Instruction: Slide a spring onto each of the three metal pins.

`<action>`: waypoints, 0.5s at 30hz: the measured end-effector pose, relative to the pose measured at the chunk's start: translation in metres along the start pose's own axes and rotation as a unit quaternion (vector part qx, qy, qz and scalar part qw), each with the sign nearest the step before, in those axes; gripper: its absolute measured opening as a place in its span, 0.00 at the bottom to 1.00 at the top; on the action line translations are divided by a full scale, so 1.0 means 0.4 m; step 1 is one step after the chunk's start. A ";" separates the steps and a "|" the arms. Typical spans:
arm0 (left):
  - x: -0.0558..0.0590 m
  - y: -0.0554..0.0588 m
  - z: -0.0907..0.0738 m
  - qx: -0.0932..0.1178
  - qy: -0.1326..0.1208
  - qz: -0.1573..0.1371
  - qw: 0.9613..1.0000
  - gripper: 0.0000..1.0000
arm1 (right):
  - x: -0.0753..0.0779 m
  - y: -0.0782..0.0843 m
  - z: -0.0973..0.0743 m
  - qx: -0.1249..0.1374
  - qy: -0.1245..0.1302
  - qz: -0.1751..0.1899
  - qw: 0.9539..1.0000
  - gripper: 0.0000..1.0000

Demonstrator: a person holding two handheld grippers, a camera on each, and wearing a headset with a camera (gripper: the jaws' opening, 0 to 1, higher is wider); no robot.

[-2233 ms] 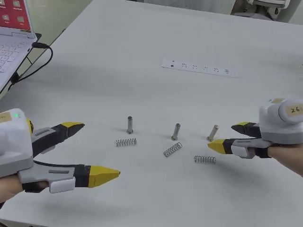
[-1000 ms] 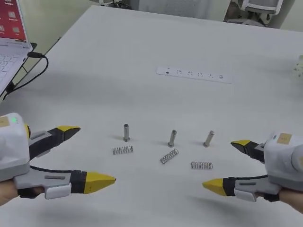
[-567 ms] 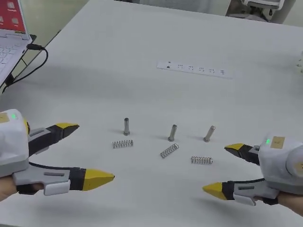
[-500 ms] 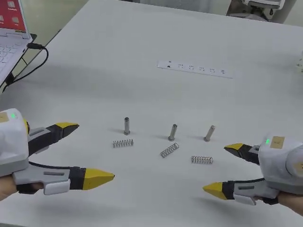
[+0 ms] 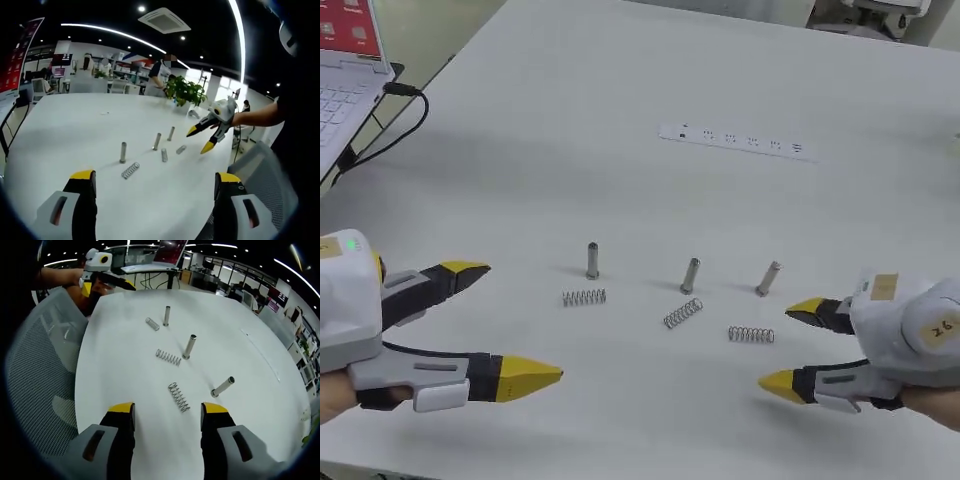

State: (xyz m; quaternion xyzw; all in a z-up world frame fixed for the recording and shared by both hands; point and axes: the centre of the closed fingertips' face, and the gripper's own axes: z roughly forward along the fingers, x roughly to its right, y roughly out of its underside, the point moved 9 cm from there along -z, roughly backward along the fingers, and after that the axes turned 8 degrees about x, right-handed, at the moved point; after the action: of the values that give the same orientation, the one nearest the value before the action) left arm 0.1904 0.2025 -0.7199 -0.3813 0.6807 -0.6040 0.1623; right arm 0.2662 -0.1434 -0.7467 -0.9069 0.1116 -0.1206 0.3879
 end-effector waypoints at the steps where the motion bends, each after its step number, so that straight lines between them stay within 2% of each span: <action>1: 0.000 0.001 -0.001 -0.001 0.001 0.001 1.000 0.95 | 0.004 -0.002 0.004 -0.007 -0.005 -0.008 1.000 0.50; 15: 0.005 0.010 -0.007 -0.010 0.004 0.000 1.000 0.92 | 0.053 -0.020 0.054 -0.055 -0.040 -0.056 0.996 0.36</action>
State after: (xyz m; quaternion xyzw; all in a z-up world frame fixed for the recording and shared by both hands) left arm 0.1858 0.2030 -0.7224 -0.3808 0.6874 -0.5986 0.1556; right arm 0.2938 -0.1298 -0.7525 -0.9358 0.0514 -0.0999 0.3343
